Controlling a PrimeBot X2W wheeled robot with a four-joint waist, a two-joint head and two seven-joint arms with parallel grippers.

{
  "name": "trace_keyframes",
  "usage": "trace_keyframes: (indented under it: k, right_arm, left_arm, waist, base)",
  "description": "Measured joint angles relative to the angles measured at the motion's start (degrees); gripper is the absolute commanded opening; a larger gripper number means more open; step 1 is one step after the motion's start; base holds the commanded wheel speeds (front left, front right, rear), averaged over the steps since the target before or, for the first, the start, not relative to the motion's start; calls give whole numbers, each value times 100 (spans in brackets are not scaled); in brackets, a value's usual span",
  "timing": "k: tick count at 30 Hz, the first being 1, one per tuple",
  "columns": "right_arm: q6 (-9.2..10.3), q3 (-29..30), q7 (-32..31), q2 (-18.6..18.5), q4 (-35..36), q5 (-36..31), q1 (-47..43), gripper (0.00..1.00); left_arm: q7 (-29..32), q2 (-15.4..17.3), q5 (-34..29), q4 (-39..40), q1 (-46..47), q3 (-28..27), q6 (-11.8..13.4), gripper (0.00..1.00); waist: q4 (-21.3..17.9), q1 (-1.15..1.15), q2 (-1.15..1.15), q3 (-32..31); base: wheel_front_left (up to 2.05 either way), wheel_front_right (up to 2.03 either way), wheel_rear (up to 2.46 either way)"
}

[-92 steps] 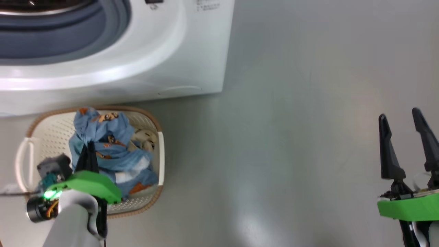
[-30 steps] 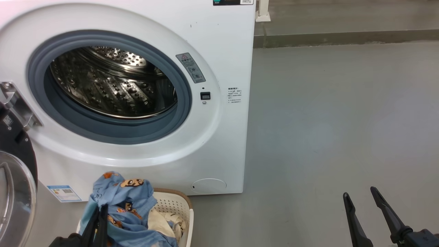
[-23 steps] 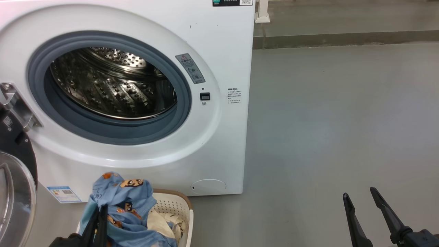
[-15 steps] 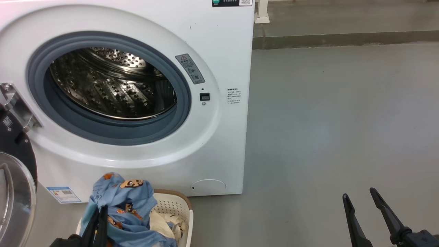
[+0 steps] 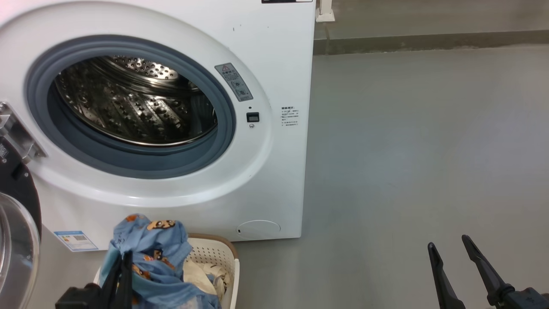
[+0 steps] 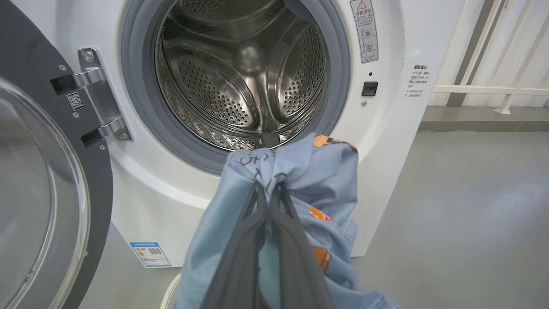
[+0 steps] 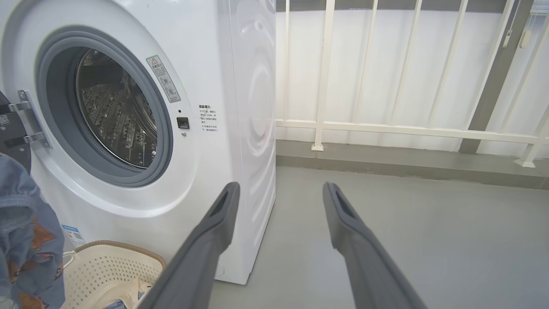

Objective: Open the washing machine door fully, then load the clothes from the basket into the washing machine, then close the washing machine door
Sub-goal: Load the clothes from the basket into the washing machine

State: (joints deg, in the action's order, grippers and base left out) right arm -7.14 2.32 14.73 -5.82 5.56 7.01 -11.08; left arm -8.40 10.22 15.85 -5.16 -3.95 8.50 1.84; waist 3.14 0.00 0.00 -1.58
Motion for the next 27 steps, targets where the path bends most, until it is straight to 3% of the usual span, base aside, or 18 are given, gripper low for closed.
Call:
trace_keyframes:
  k: [9, 17, 27]
  right_arm:
    - [0, 10, 0, -32, 46, 2, 15, 100]
    - [0, 19, 0, -108, 114, 20, 225, 100]
    - [0, 8, 0, -114, 146, 73, 555, 100]
  left_arm:
    - [-86, -87, 229, -989, 964, -85, -20, 0]
    - [-178, -88, 461, -2127, 2196, -219, -242, 0]
    - [-43, 186, 646, -3652, 3799, -311, -572, 0]
  waist:
    - [-78, 0, 0, 295]
    - [-193, 1, 0, 734]
    - [-520, 1, 0, 1286]
  base:
    - [0, 0, 0]
    - [0, 0, 0]
    - [0, 0, 0]
